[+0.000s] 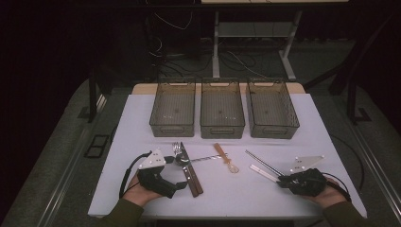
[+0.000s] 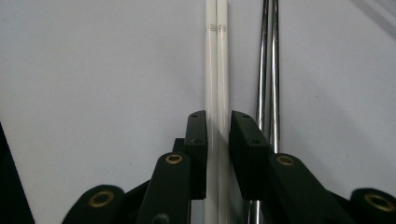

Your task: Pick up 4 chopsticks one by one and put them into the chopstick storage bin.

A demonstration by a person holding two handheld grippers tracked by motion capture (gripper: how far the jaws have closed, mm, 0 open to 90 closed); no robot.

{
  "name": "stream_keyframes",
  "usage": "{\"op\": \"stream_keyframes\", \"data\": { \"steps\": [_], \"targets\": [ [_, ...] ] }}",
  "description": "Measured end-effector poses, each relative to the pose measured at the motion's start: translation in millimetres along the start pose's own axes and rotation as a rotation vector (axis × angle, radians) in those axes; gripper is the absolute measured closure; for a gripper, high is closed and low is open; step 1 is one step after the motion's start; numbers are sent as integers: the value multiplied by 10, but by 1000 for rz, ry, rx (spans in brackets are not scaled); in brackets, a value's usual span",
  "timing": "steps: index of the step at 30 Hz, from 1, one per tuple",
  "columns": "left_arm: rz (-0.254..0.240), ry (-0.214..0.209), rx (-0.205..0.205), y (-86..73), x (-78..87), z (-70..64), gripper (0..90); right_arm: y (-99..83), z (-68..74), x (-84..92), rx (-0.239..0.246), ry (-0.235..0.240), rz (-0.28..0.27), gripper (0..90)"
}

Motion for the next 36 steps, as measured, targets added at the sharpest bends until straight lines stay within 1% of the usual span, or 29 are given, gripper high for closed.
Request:
{"op": "stream_keyframes", "data": {
  "steps": [4,9,13,16,18,24,29,30,31,33,34,35,36],
  "targets": [
    [0,1,-2,2,-5,-1,0,72,-9,-59,-21,-1,2,774],
    [1,1,-3,1,-4,0,0,158,-16,-132,-22,-7,2,774],
    [2,0,-2,0,-4,-1,0,274,-30,-227,-42,-15,3,774],
    [4,0,-2,-2,-7,-1,0,315,-43,-262,-40,-21,-1,774],
    [5,0,-2,-3,-11,-3,0,361,-53,-300,-59,-22,-1,774],
    [6,-1,-4,-2,-13,-7,0,418,-78,-351,-70,-19,-8,774],
    [5,-1,-5,-1,-7,-4,0,420,-77,-344,-74,-19,-13,770],
    [2,-1,-5,0,-6,-3,0,448,-78,-297,-84,-9,-45,739],
    [-1,-1,-5,3,-4,-4,0,448,-78,-297,-84,-9,-45,739],
    [-3,-1,-3,4,-2,-1,0,501,-80,-204,-103,0,-96,668],
    [-3,0,-2,4,-2,0,0,511,-86,-161,-113,-3,-105,637],
    [-2,-1,-2,3,-1,0,0,514,-106,-122,-116,-19,-118,620],
    [-3,-2,-3,4,-1,-1,0,494,-136,-48,-129,-20,-128,609]
  ]
}}
Point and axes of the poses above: each handheld gripper's, and its own axes: x roughly backward along the jaws, y roughly out of its top, z roughly to its left, the point moved 8 cm from there along -x, roughly forward along the jaws, and after that the axes turned 3 degrees about -z, right-handed, at the moved point
